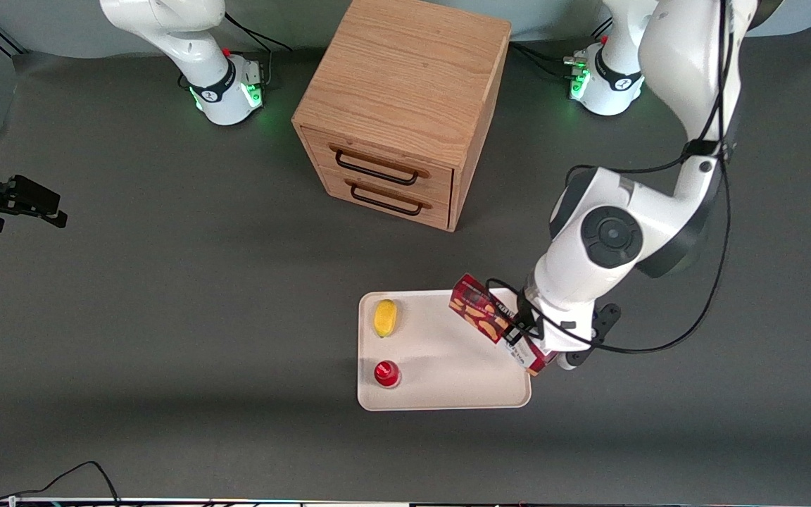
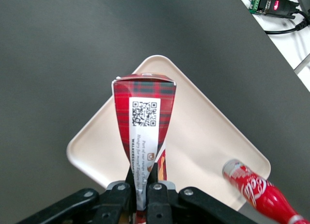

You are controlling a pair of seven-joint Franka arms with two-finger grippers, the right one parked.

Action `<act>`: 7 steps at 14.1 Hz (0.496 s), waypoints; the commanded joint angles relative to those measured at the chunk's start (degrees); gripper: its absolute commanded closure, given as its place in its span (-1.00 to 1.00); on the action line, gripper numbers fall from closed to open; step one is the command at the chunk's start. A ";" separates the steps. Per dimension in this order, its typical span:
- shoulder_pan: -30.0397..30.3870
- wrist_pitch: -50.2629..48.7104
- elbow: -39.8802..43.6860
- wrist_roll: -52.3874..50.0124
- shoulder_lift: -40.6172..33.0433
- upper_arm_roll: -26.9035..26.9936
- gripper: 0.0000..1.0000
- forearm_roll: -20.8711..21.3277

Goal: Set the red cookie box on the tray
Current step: 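Lower the cookie box onto the tray beside the red can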

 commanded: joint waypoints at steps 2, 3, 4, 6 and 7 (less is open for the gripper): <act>-1.49 4.00 1.59 -2.73 4.63 0.54 0.82 2.49; -1.49 5.58 1.50 -2.73 5.77 0.54 0.82 2.93; -1.49 6.29 1.50 -2.64 6.66 0.54 0.82 2.94; -1.67 6.30 0.89 -2.56 7.89 0.54 0.82 3.46; -2.02 6.30 0.53 -2.55 8.33 0.63 0.82 3.90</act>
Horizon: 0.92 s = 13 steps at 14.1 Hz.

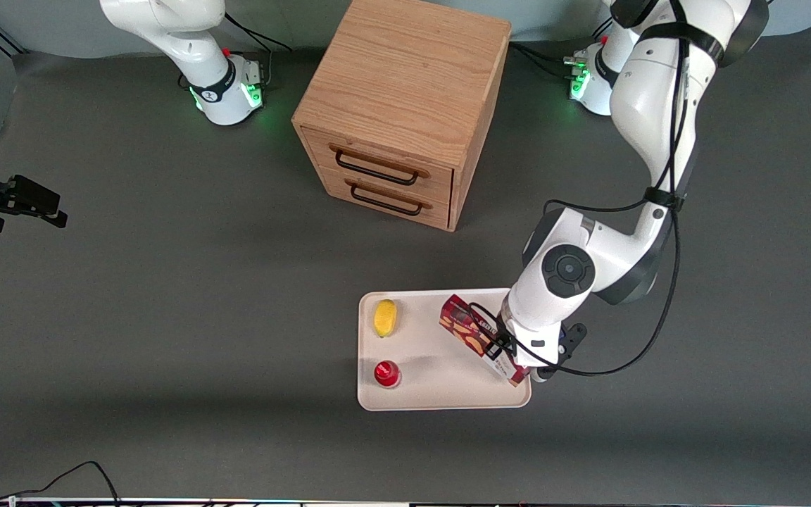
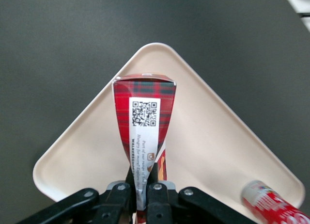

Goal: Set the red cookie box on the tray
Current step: 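Lower the cookie box onto the tray beside the red can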

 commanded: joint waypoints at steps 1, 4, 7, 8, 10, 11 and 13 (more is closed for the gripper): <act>-1.60 0.15 0.50 -1.56 1.07 0.62 0.82 2.11; -1.60 -0.11 0.50 -1.04 1.69 0.62 0.82 2.29; -1.60 -0.73 0.50 -0.95 2.39 0.62 0.80 3.35; -1.60 -0.47 0.50 -0.95 2.83 0.70 0.70 3.35; -1.52 -0.38 0.50 -0.69 2.83 0.79 -0.93 3.52; -1.43 -0.38 0.50 -0.16 2.83 0.79 -1.00 4.05; -1.08 -0.81 0.68 0.28 2.31 0.88 -1.00 4.14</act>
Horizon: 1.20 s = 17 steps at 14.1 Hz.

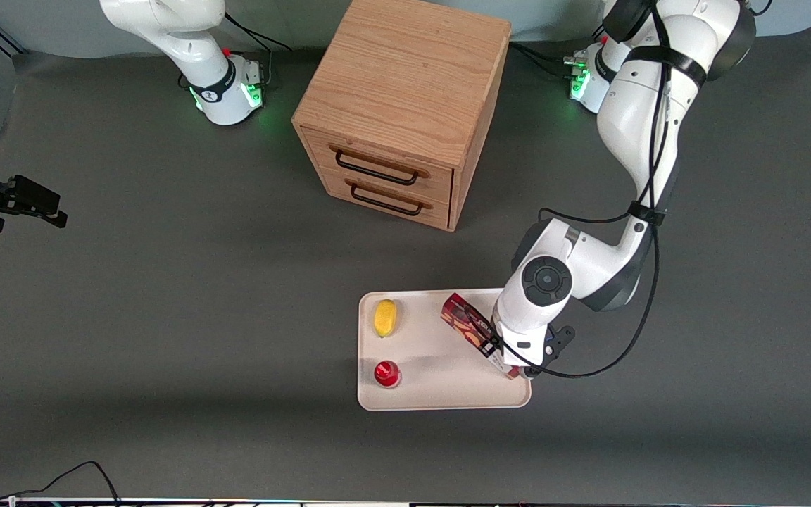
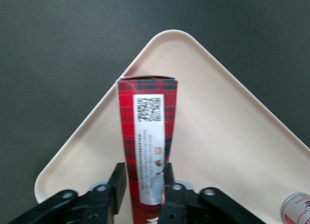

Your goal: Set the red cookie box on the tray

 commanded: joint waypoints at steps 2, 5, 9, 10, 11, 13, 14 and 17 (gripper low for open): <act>0.39 -2.04 1.17 0.99 -1.29 0.55 -1.00 0.95; 1.44 -4.23 1.26 1.08 -3.48 0.47 -1.00 0.68; 3.29 -13.00 1.35 3.35 -12.08 0.55 -1.00 0.42; 4.78 -16.16 1.35 6.76 -14.63 0.29 -1.00 -0.02; 6.01 -19.07 1.35 9.06 -16.65 0.20 -1.00 -0.72; 7.24 -23.73 1.52 12.06 -21.31 0.46 -1.00 -1.07; 8.12 -26.71 1.52 14.25 -23.51 0.47 -1.00 -0.90; 9.97 -34.89 3.27 23.38 -28.26 0.73 -1.00 -1.16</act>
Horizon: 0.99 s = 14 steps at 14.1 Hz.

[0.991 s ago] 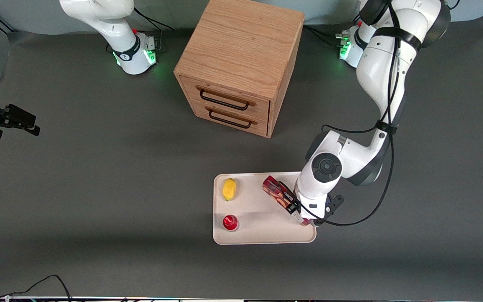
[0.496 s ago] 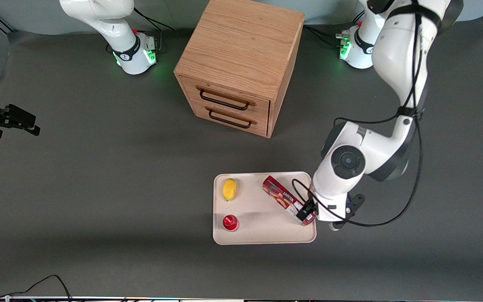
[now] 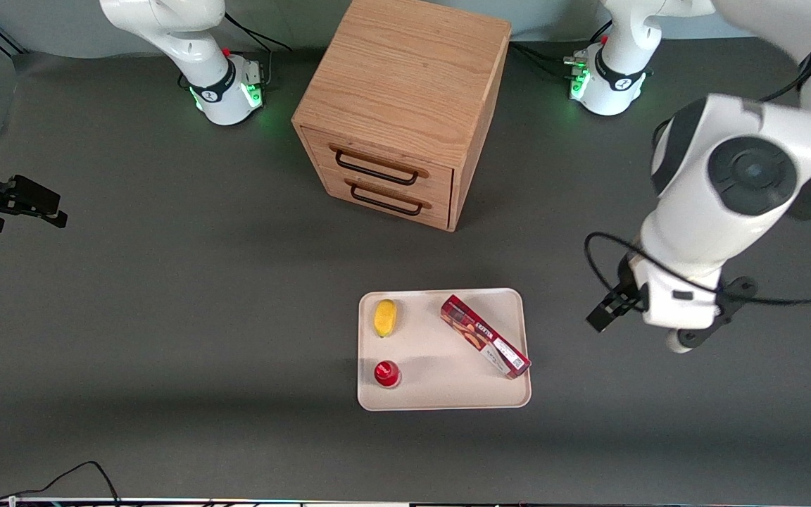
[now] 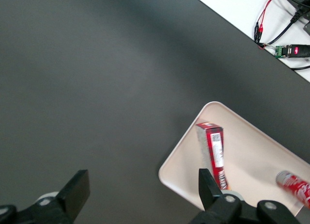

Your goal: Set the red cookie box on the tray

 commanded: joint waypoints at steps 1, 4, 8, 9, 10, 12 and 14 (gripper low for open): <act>2.37 -6.95 1.23 7.79 -3.90 0.11 -1.00 -0.78; 6.76 -14.60 6.58 16.23 -4.96 0.02 -1.00 -3.49; 16.77 -24.45 12.84 32.28 -6.54 -0.15 -1.00 -7.89; 18.10 -25.43 13.37 35.81 -6.72 -0.15 -1.00 -8.07; 18.47 -26.05 13.46 37.94 -6.72 -0.06 -1.00 -8.07; 18.38 -25.53 13.46 38.93 -6.63 -0.15 -1.00 -7.90; 18.55 -25.17 13.20 40.76 -6.46 0.11 -1.00 -8.07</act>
